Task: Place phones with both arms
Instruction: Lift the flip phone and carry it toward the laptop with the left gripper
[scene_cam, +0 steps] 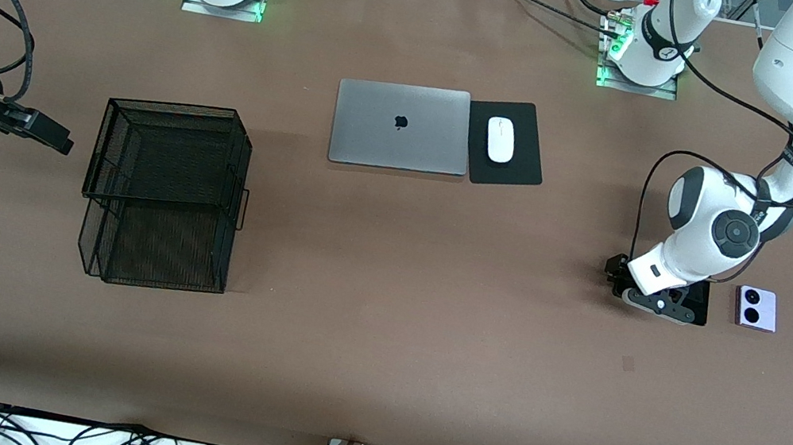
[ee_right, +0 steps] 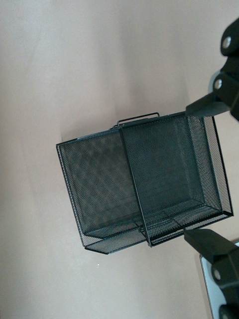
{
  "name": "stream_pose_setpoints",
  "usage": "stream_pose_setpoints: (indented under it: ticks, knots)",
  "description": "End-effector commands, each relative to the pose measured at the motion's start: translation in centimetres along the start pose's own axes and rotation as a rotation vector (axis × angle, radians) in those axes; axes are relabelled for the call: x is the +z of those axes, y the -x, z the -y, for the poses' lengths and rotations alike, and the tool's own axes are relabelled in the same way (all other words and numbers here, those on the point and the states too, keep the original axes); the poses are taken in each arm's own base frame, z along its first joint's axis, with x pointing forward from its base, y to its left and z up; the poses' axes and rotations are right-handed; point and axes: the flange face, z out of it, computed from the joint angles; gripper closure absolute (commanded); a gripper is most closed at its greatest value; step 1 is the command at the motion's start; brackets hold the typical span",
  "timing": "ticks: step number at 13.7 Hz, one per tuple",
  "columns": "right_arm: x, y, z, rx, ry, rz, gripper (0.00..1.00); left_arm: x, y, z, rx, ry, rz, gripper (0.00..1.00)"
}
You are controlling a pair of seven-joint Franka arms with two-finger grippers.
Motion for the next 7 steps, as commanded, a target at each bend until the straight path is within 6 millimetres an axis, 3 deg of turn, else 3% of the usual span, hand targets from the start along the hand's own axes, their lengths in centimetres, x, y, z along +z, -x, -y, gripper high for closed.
stream_pose_setpoints:
  ticks: [1,4,7]
  knots:
    - [-0.41,0.01,-0.29,-0.011,-0.018,0.006,0.0,0.61,0.75,0.22,0.024,-0.007,0.005,0.0]
    - [-0.32,-0.03,-0.29,-0.011,-0.018,0.008,0.0,0.29,0.55,0.52,0.033,-0.01,-0.003,0.0]
    - [-0.32,-0.03,-0.29,-0.011,-0.018,0.008,0.0,1.25,0.83,0.96,0.026,-0.011,-0.013,0.0]
